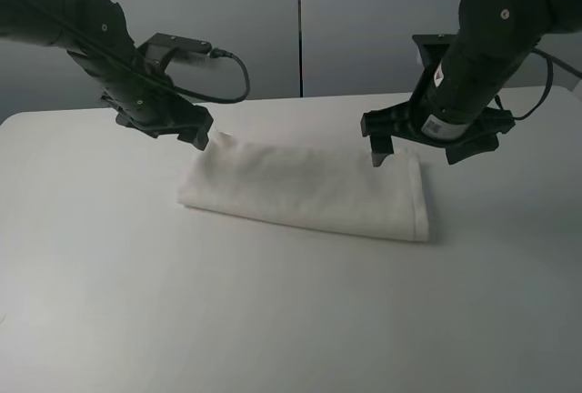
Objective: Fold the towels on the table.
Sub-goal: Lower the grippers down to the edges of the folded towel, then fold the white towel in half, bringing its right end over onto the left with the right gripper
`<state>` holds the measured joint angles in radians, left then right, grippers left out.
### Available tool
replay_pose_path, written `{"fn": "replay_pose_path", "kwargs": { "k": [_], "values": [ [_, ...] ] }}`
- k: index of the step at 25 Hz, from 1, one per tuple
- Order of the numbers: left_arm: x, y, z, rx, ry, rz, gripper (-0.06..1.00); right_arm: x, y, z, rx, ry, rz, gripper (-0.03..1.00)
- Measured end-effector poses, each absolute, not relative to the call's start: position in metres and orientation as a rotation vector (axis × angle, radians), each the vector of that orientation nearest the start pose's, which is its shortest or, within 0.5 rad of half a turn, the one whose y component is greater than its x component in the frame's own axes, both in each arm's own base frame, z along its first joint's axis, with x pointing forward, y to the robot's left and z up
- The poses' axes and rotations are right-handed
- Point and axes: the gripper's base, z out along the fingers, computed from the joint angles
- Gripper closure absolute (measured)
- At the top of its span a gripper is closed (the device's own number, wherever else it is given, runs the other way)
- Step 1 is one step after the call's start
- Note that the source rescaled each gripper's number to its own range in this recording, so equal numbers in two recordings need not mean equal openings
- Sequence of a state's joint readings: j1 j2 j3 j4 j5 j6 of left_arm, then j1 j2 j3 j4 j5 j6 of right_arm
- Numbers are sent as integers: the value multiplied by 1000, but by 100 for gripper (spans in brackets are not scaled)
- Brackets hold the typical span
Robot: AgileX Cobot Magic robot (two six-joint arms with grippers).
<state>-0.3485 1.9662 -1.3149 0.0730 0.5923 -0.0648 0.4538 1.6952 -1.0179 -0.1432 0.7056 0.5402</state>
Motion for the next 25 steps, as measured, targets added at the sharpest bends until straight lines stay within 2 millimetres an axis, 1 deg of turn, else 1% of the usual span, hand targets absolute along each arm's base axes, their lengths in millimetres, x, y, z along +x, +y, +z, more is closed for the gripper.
{"fn": "replay_pose_path", "kwargs": {
  "k": [5, 10, 14, 17, 25],
  "values": [
    [402, -131, 157, 424, 2779, -50, -3, 291, 126, 182, 5, 2923, 46, -3],
    [414, -120, 136, 394, 2843, -66, -3, 290, 127, 181, 1, 2931, 46, -3],
    [416, -121, 117, 415, 2879, -70, -3, 291, 127, 181, -1, 2929, 48, -3],
    [417, -122, 107, 414, 2888, -80, -3, 292, 127, 181, -2, 2927, 50, -3],
    [420, -122, 97, 420, 2894, -72, -3, 293, 128, 177, -5, 2933, 45, -3]
  ]
}}
